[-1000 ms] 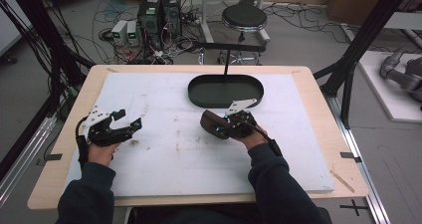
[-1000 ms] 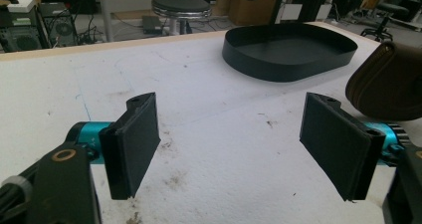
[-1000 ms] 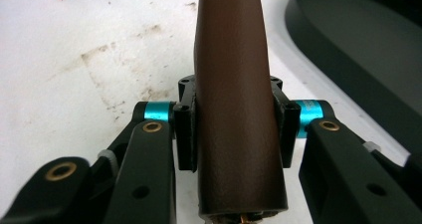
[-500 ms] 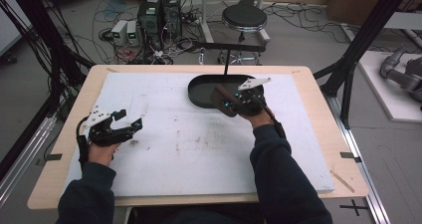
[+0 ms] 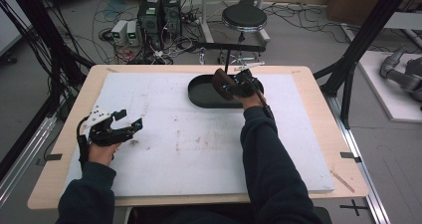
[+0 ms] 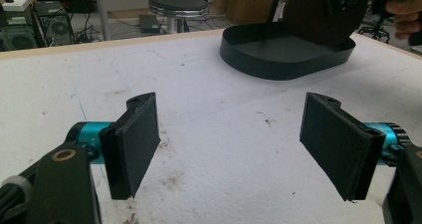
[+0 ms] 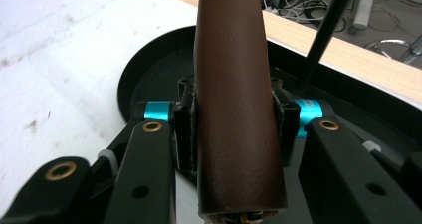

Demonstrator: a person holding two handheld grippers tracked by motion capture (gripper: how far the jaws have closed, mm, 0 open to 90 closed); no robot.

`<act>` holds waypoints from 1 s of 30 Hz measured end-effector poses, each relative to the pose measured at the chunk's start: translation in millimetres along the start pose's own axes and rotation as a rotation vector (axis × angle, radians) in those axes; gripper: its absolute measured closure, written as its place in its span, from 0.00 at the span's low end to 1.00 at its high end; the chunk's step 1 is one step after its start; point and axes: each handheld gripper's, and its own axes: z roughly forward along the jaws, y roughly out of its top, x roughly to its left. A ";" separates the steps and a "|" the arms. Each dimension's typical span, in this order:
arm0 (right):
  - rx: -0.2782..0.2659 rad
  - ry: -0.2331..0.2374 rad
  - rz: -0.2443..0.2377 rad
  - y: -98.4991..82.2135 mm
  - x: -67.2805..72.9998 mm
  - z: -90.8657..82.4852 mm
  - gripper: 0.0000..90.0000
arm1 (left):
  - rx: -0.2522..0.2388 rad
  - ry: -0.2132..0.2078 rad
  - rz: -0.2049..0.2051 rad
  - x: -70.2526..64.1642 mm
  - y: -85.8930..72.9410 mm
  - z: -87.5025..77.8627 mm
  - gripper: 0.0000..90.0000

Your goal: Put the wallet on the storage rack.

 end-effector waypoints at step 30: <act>-0.008 -0.112 0.066 -13.8 -34.9 -35.2 0.46 | 0.008 -0.003 0.003 -1.4 -0.4 1.3 0.26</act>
